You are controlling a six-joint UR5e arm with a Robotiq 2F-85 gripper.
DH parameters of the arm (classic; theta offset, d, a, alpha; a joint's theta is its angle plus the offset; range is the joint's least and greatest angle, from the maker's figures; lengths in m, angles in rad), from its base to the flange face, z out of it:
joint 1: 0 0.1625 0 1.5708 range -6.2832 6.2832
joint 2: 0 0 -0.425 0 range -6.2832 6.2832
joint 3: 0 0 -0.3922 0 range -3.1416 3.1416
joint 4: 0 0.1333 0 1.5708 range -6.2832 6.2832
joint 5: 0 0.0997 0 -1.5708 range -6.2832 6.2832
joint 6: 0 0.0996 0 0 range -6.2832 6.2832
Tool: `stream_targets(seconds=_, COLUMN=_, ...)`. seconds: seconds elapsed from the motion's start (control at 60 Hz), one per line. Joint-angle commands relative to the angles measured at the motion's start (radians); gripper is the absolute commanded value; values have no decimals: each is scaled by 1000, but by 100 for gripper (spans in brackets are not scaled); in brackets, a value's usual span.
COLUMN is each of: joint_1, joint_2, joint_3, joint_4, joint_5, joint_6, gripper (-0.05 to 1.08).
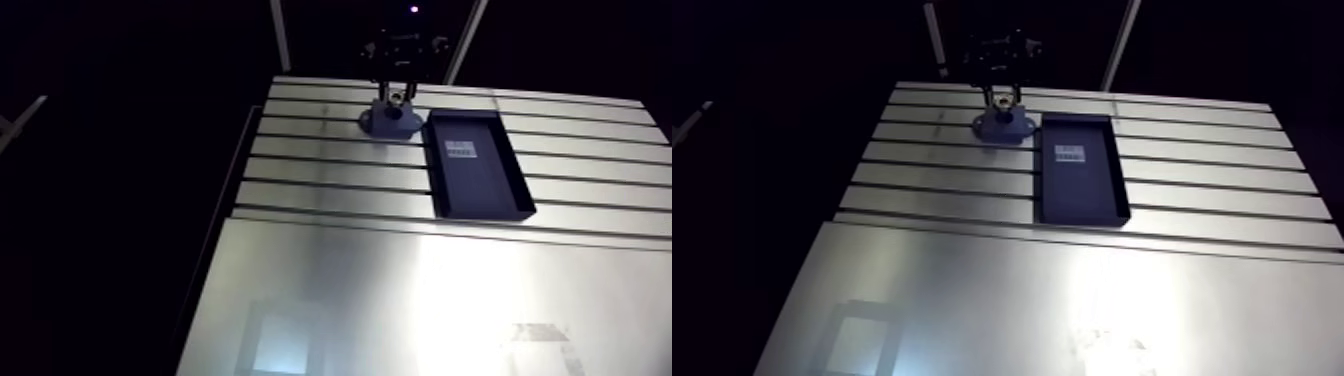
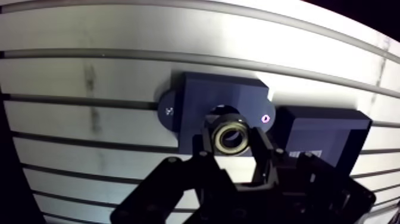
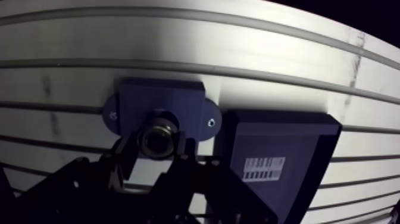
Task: Pick up the bearing and press it into the housing until flush.
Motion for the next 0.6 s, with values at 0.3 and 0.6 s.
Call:
stream_targets(seconds=0.3, joint_1=0, joint_2=20, joint_3=3, joint_4=-21, joint_5=-1, joint_6=-4, gripper=80)
stream_targets(seconds=0.6, joint_1=0, joint_2=26, joint_3=6, joint_4=-23, joint_5=-1, joint_6=-4, gripper=80)
